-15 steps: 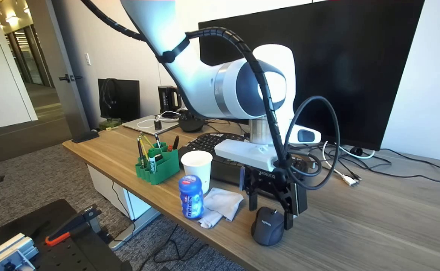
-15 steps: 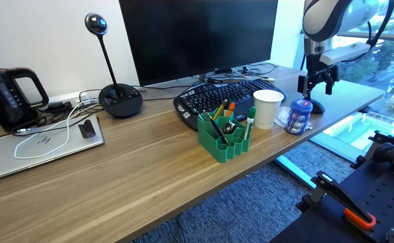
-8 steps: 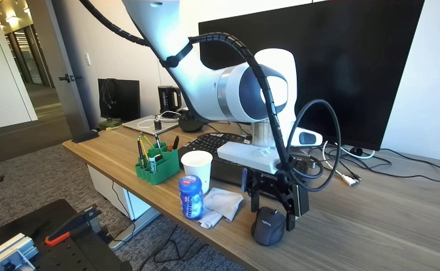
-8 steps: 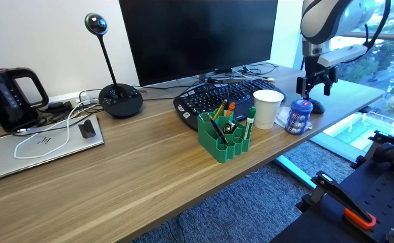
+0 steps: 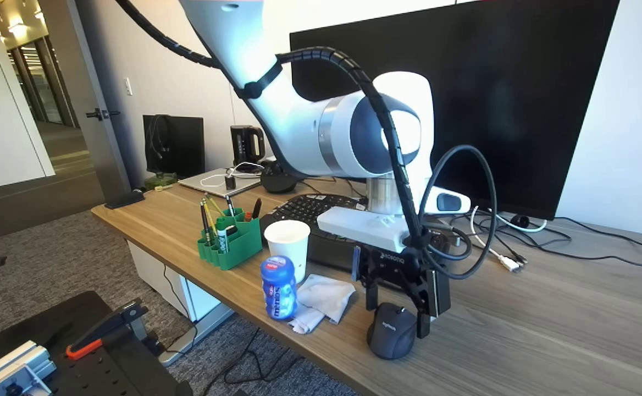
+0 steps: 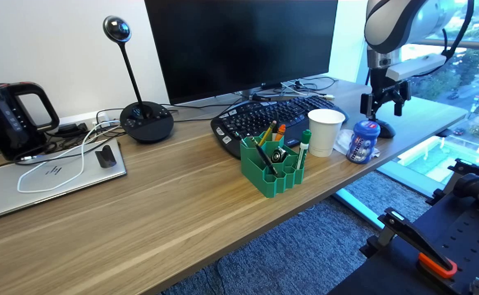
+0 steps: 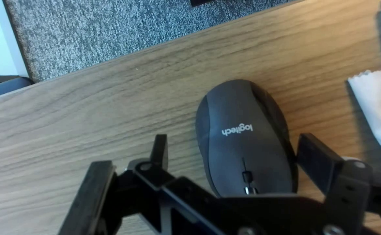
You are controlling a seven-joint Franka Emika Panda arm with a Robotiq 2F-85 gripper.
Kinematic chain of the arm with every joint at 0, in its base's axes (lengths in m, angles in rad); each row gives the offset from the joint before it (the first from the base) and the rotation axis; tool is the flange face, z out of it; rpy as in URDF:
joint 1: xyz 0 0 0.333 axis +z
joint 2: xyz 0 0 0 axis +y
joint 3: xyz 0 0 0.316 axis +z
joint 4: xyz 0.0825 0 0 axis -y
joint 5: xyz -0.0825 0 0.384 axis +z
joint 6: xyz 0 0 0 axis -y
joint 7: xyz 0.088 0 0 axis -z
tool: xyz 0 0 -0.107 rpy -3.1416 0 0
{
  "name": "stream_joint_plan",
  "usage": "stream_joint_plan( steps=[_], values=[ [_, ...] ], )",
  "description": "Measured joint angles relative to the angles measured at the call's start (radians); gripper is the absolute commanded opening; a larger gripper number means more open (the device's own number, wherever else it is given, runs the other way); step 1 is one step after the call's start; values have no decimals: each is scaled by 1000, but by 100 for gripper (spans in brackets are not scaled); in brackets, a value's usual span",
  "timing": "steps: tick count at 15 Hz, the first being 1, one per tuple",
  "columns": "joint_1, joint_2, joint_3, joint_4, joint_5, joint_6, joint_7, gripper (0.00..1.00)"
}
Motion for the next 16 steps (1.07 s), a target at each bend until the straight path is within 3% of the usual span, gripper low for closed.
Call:
stream_joint_plan(
  steps=[16],
  values=[
    [1, 68, -1, 90, -1, -134, 2, 100]
  ],
)
